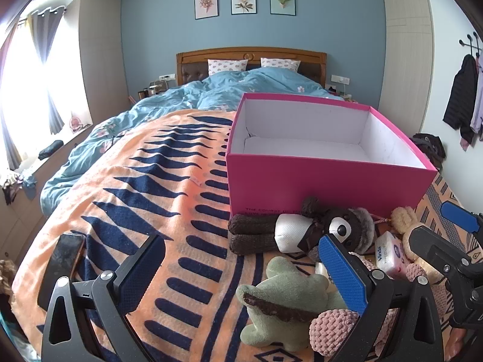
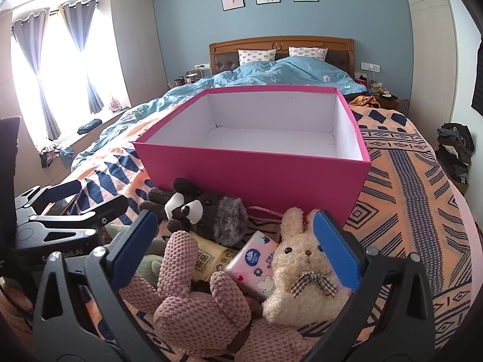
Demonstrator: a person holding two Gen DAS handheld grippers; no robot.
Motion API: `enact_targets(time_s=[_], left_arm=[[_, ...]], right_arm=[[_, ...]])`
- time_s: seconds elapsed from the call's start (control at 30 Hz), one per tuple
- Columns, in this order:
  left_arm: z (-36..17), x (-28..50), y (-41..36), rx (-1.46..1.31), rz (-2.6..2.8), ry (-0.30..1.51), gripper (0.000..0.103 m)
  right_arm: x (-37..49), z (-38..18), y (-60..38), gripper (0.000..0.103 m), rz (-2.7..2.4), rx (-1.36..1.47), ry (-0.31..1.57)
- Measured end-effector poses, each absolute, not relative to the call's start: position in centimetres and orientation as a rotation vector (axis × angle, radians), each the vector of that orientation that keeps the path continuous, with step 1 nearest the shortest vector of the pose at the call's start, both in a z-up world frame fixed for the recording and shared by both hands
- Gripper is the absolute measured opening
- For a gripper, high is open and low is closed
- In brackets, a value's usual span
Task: Organize objects
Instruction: 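Reach the right gripper to the brown-and-white raccoon plush and grasp it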
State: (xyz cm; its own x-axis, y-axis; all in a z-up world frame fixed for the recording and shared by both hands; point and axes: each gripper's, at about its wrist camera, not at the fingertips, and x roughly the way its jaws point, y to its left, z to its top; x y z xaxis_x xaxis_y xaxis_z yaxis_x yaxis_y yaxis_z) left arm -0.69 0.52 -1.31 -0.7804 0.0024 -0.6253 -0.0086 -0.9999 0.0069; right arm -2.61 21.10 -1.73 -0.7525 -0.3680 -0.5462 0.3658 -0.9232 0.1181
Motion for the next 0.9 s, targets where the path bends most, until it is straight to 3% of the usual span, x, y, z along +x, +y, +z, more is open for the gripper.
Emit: enact_targets(time_s=[0.63, 0.8, 0.9], left_arm=[[-2.0, -3.3, -0.9, -1.053, 2.895, 0.015, 0.103], [-2.6, -5.0, -1.9, -1.098, 2.841, 0.000, 0.103], [-3.2, -5.8, -1.9, -1.126, 2.788, 0.003, 0.103]], right_arm=[[-5.4, -2.3, 20.7, 0.102, -2.533, 0.909, 0.018], [-7.3, -2.9, 20.2, 0.091, -2.469, 0.971, 0.017], [-8.5, -3.7, 19.9, 0.077, -2.422, 1.037, 0.012]])
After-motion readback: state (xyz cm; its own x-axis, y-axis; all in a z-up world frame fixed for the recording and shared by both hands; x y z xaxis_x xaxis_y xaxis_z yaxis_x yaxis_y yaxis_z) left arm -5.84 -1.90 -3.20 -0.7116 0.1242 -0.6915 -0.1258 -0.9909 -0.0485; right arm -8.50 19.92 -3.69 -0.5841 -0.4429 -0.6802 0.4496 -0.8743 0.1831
